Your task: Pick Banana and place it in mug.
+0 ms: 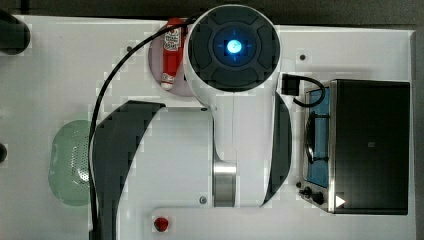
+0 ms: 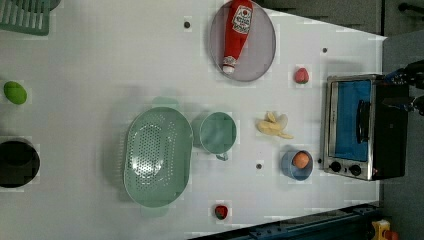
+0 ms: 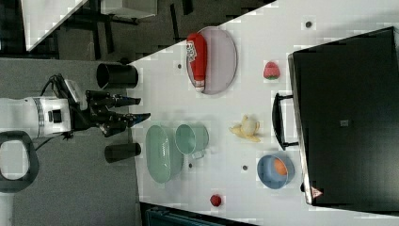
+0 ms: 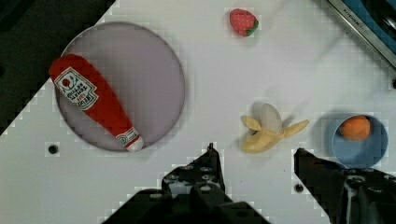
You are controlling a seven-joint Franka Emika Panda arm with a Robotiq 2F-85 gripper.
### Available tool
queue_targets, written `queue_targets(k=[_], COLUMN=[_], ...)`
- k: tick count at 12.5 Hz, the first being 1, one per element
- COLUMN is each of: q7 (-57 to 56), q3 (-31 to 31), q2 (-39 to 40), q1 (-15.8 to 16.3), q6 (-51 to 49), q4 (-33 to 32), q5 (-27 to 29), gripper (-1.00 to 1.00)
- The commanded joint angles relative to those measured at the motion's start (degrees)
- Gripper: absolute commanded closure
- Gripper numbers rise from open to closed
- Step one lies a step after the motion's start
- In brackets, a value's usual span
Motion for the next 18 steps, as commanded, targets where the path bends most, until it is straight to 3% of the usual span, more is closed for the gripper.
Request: queue_targets(k=[1, 2, 5, 14, 18], q7=[-0.70, -0.70, -0.70, -0.70, -0.70], q3=[-1.73, -1.72, -1.73, -2.16, -2.43], q2=[-23.74, -23.42, -21.12, -6.57, 4.45], q1=[-0.63, -0.63, -0.63, -0.66, -0.70], q6=[-11.74, -11.57, -5.58, 33.07, 44.54], q4=[-13.42, -14.14, -19.17, -38.93, -40.69], q5=[-1.15, -1.15, -1.15, -1.15, -1.09], gripper=[-0.76, -1.00, -1.00, -1.00, -1.00])
